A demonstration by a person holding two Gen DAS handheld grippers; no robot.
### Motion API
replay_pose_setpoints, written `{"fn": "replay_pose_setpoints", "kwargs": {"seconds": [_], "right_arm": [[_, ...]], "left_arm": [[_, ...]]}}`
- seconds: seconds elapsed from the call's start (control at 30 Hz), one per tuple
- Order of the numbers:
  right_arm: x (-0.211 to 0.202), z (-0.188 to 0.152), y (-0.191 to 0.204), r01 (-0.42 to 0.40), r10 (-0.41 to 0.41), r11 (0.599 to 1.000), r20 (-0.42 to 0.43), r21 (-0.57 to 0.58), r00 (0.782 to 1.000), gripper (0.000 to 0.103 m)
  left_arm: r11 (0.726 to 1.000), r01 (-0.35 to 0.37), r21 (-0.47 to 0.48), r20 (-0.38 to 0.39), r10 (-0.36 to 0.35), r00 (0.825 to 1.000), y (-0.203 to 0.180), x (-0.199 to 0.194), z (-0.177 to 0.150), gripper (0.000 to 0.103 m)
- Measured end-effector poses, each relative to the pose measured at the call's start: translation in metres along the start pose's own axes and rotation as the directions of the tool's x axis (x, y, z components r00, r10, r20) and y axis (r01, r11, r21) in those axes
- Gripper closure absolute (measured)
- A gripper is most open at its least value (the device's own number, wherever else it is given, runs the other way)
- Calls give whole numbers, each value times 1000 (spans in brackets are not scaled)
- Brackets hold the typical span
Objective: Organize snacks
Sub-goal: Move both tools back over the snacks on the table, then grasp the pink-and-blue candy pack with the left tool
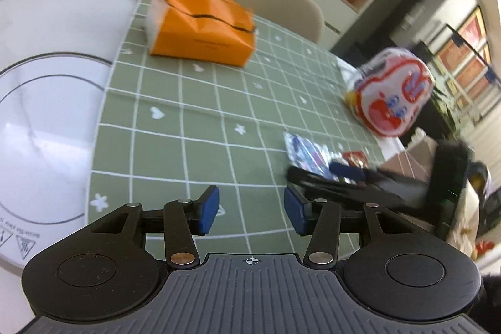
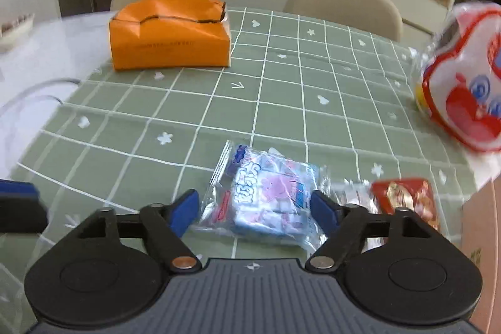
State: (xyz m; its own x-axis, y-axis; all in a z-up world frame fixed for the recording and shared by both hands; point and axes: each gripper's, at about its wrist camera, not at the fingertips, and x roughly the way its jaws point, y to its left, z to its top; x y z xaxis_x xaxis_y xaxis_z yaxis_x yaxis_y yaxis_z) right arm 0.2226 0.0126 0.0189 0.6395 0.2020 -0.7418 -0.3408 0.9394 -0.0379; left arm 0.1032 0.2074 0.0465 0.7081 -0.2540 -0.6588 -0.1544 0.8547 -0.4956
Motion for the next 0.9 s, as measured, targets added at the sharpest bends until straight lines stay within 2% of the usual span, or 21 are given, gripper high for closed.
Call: {"fn": "replay_pose_setpoints", "kwargs": {"seconds": [0.1,0.17,0.23,0.33,0.4,0.5,0.53,0.57,0.6,0.63,0.7,0.73,0.77,0.83,0.9], "right_arm": [[-31,-10,-5,-71,71,997,-7,14,997,53],[-60,-24,-1,-127,127,992,-14,-13,992,100],[-90,-44,5,-162,161,985,-17,-67,987,101],[-120,-75,8,-166,163,980,-39,-109,986,101],[-130,-93,5,-146,141,985,-55,-96,988,100],[-136,-108,-4,-97,95,995,-81,-18,992,95],[-140,-113,-7,-93,94,996,-88,12,992,89],[-144,-117,-10,-90,93,995,-90,46,992,78],[-150,-122,-13,-78,84,995,-86,68,993,72],[-157,-126,-16,-59,65,995,-78,85,995,64],[-172,-139,-24,-26,33,994,-63,109,997,61],[-179,-145,-29,-12,20,992,-63,125,998,60],[-184,-150,-33,-1,10,990,-65,139,998,57],[-190,-161,-45,26,-14,985,-73,172,997,55],[-193,-169,-55,55,-38,975,-83,217,996,55]], "left_arm": [[1000,12,15,6,-12,1000,-6,-6,-2,51],[999,27,34,5,-28,1000,-14,-9,-6,51],[998,39,48,-1,-39,999,-20,-10,-12,51],[996,54,71,-27,-53,998,-32,-7,-20,51],[993,69,94,-36,-66,997,-43,3,-17,51],[968,110,226,-63,-98,993,-76,37,3,51],[949,127,287,-80,-109,991,-88,52,10,51],[920,135,368,-96,-107,990,-102,67,16,51],[882,136,451,-112,-95,989,-113,78,20,51],[823,126,554,-127,-66,990,-125,90,24,49],[690,101,717,-145,5,989,-142,107,26,50],[629,127,767,-182,23,983,-147,114,26,50],[588,170,791,-231,29,973,-149,120,26,50],[540,250,804,-325,45,945,-152,129,23,49],[501,298,813,-381,70,922,-155,135,15,48]]}}
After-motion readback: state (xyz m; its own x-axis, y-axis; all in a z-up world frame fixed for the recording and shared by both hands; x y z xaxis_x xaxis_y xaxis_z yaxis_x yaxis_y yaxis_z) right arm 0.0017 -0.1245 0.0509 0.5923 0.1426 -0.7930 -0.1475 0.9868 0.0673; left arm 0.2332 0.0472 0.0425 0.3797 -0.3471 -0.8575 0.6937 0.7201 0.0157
